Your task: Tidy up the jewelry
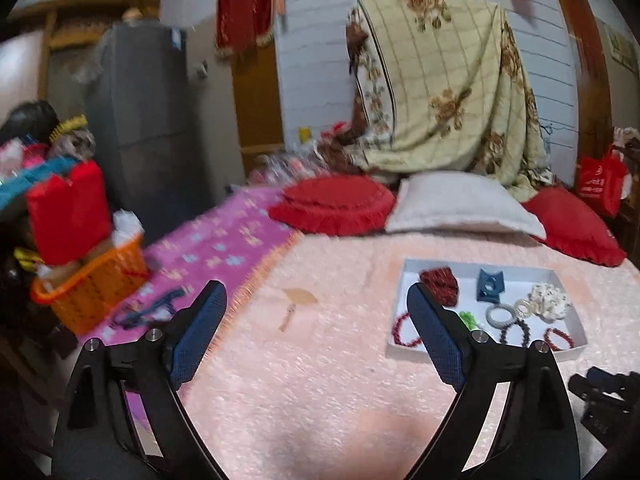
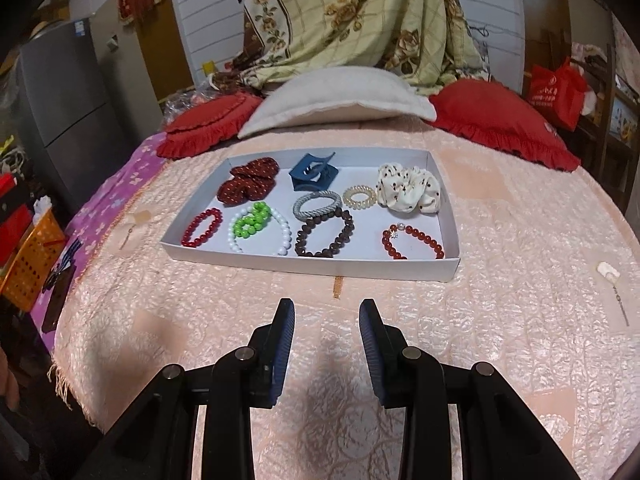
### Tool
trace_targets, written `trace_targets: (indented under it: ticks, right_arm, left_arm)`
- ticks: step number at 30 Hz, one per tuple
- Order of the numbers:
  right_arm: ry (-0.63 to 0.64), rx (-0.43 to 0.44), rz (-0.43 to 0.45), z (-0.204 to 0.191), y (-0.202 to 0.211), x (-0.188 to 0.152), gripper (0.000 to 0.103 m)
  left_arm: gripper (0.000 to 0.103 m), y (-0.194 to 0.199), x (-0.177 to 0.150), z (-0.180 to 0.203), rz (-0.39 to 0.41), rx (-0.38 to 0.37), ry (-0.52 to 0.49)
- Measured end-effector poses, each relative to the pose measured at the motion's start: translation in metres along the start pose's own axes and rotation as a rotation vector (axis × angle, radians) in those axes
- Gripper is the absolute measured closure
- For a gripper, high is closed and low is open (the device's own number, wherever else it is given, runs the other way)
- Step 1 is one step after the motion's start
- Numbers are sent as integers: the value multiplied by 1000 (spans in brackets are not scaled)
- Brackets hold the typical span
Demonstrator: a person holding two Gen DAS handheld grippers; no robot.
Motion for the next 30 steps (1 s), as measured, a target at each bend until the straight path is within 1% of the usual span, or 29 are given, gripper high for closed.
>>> trace_targets:
  ticks: [1,3,6,7,9,13,17,23,30]
  right_arm:
    - [3,-1,7,0,3,-1,71]
    - [4,0,19,0,10,-4,71]
    - [-4,4,28,0,17,-5,71]
    - [-5,5,31,0,19,-5,71]
    - [-4,8,40,-1,25,-6,71]
    - [15,4,63,-7,35,-8,71]
    - [21,4,84,-12,46,-8,62]
    - [61,-11,116,-20,57,-11,62]
    - [76,-27,110,-22,55,-15,62]
  left_arm:
    - [11,10,0,2,37,-17,-12]
    - [11,21,0,6,56,-46,-17]
    - [11,26,-1,12,7,-92,-14]
    - [11,25,-3,15,-26,-111,-15]
    - [11,25,-7,19,-66,-130,-22]
    - [11,30,-12,24,-89,-120,-31]
    - [11,40,-17,28,-112,-135,-29]
    - [11,45,-26,35,-150,-151,-39]
    - [11,39,-35,38,-205,-162,-37]
Point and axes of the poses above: each gripper's, at about its wrist camera, not at the fingertips, and y roughly against the way its jaws point, z to its right, x to its top, the point moved 3 cm from there along -y, roughly the way its jaws point, and after that the axes turned 3 degrees about z, right-handed, at the moved point
